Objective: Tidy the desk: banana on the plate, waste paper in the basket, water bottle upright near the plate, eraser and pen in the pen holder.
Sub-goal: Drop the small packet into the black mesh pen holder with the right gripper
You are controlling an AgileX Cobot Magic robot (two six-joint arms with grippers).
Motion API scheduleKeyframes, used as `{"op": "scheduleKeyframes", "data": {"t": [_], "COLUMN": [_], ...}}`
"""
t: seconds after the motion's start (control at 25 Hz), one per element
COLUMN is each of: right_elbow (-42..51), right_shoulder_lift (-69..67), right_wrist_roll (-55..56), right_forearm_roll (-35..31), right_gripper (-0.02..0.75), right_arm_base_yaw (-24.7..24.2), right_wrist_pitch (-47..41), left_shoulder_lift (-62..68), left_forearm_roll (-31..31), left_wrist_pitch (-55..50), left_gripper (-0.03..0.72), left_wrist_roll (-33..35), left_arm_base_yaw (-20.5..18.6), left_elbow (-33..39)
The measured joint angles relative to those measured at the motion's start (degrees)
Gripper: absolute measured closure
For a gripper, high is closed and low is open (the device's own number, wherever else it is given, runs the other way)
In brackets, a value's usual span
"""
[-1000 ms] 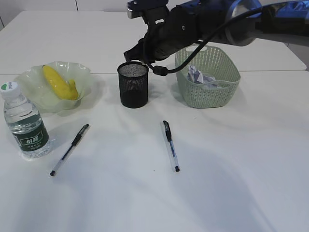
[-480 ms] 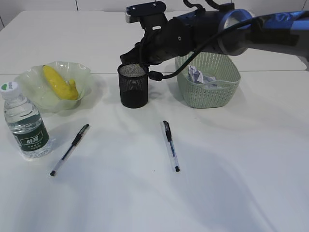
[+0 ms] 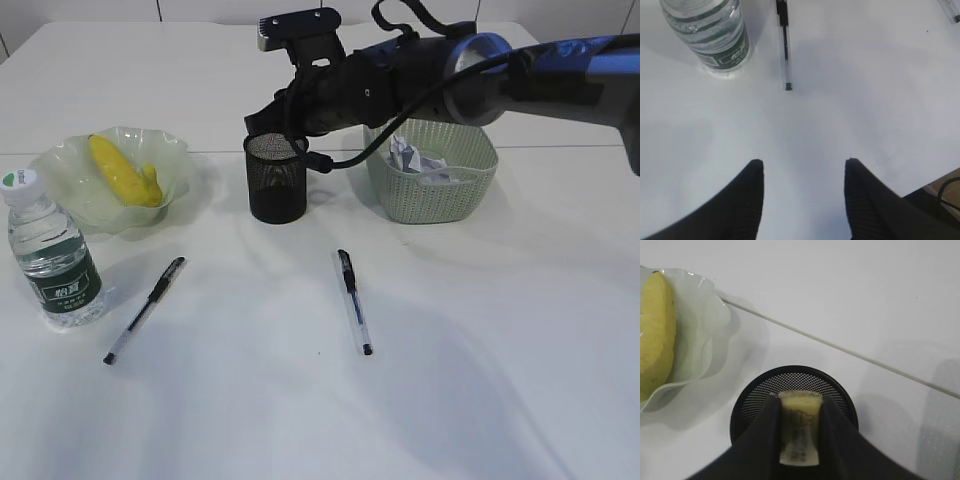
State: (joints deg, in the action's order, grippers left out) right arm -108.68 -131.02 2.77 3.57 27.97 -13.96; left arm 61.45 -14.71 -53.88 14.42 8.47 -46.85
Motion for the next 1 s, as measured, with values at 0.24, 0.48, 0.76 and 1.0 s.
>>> {"op": "scheduleKeyframes", "data": {"t": [0.24, 0.48, 0.76, 1.0], "right_elbow": [0.00, 0.00, 0.00, 0.00], "right_shoulder_lift": [-0.02, -0.02, -0.24, -0.58], "right_wrist_roll": [0.00, 0.00, 0.00, 0.00], "right_forearm_roll": [0.00, 0.00, 0.00, 0.00], "right_gripper": [0.613, 0.612, 0.573, 0.481], "right_arm_base_yaw": [0.00, 0.00, 0.00, 0.00], "right_wrist_pitch": [0.40, 0.75, 0.75, 0.75], "left_shoulder_lift": [0.00, 0.00, 0.00, 0.00], "left_forearm_roll": [0.00, -0.04, -0.13, -0.13], "left_wrist_pitch": [0.36, 0.36, 0.36, 0.40], "left_gripper": [0.318, 0.318, 0.318, 0.318], "left_wrist_roll": [0.00, 0.00, 0.00, 0.00], "left_arm_base_yaw": [0.00, 0.00, 0.00, 0.00], "left_elbow": [0.00, 0.00, 0.00, 0.00]}}
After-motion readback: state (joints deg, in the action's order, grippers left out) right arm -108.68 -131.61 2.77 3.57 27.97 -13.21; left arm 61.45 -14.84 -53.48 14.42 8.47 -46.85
